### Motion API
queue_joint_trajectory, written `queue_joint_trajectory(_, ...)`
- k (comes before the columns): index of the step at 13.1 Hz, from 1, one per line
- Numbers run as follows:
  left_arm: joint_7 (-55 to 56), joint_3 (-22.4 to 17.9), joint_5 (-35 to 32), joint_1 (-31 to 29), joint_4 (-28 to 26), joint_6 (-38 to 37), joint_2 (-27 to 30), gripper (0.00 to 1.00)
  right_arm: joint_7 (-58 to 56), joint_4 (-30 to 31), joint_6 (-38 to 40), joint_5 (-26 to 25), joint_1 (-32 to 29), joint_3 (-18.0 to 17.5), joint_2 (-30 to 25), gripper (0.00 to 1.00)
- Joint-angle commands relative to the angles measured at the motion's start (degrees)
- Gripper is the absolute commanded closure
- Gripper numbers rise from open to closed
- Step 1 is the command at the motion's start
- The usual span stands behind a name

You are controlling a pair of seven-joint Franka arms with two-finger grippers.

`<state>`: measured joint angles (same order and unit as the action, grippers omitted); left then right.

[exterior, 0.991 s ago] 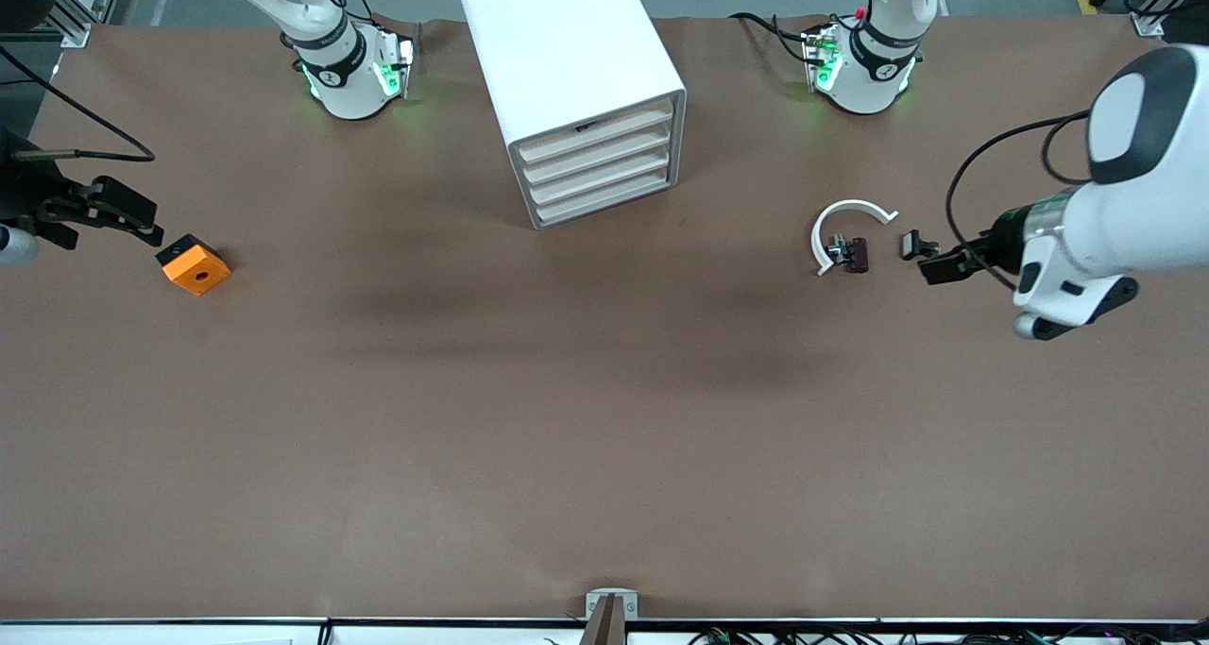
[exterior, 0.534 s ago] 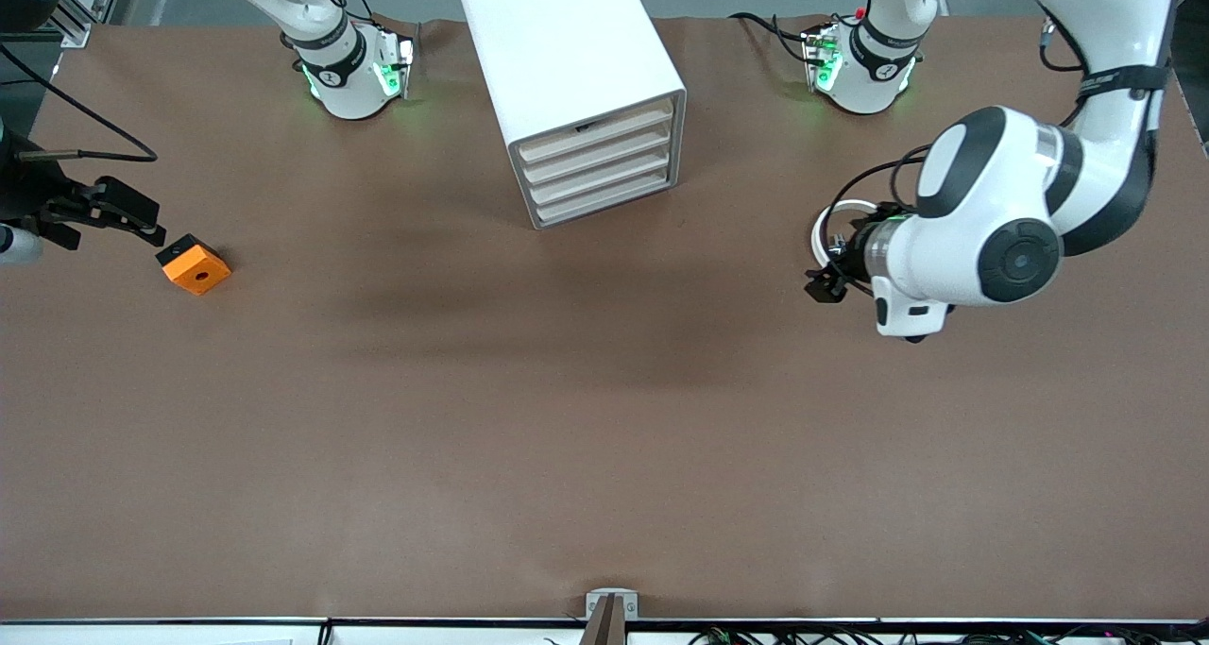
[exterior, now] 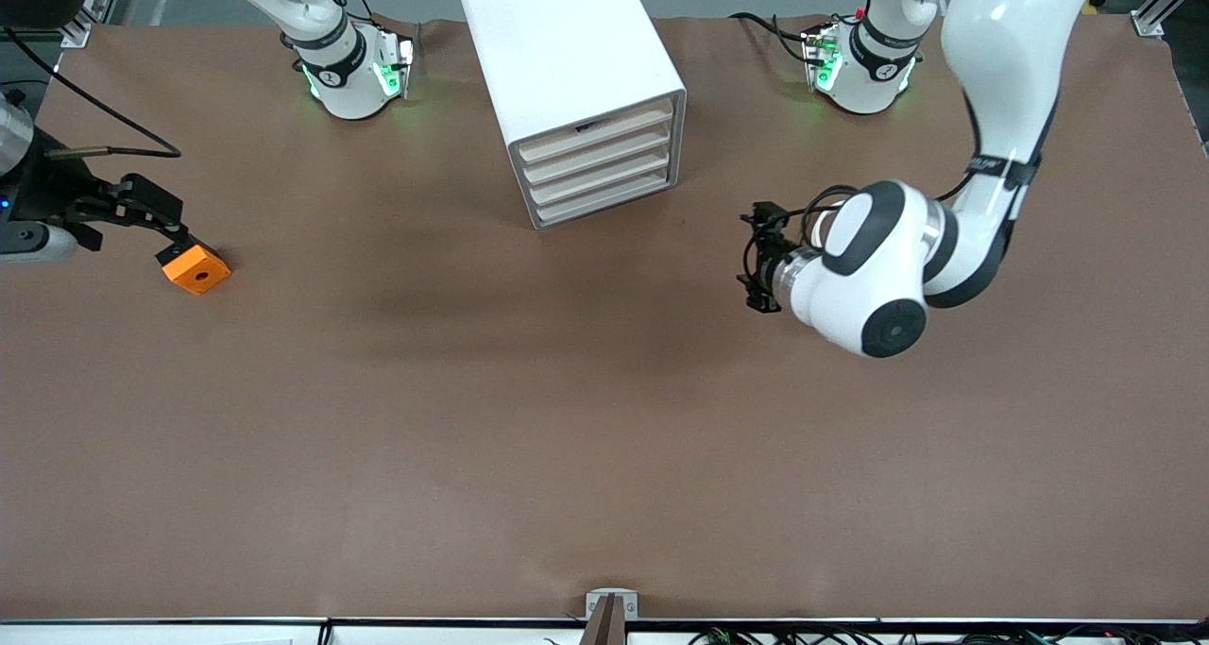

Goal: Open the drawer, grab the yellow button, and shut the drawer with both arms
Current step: 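Grasp the drawer handle with the left gripper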

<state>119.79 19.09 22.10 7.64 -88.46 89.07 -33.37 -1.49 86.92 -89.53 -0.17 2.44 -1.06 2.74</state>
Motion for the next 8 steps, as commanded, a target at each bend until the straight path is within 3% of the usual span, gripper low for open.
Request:
queue_joint_trajectory(1,5.3,-0.1,6.6,2.5,2.0,-1.0,-3.8,0.0,-0.2,-1.3,0.3,0.2,1.1,0.0,0.8,0.0)
queue_joint_trajectory(3,10.8,-0.2,12.2,3.4,2.0,-0.9,-6.3,0.0,-0.1,-1.4,-0.3,0.3,1.2,0.0,0.8,0.0)
queue_joint_trajectory(5,14.5,-0.2,13.4,6.8,1.6,-1.0,-6.8,0.0,-0.2,-1.5,-0.4,0.2,1.3,0.0,0.7,0.0)
queue_joint_trajectory(6,16.8,-0.2,13.4,8.8,1.6,-1.0,-6.9,0.05,-0.2,-1.5,-0.3,-0.3,1.6,-0.1,0.7,0.0)
queue_joint_trajectory(7,18.0,-0.2,13.6,10.1,1.5,-1.0,-6.9,0.17,-0.1,-1.5,0.1,-0.5,2.1,-0.1,0.7,0.0)
queue_joint_trajectory(8,18.7,-0.1,13.7,11.2,1.4,-1.2,-6.9,0.2,-0.1,-1.4,0.1,-0.3,2.3,-0.1,0.7,0.0)
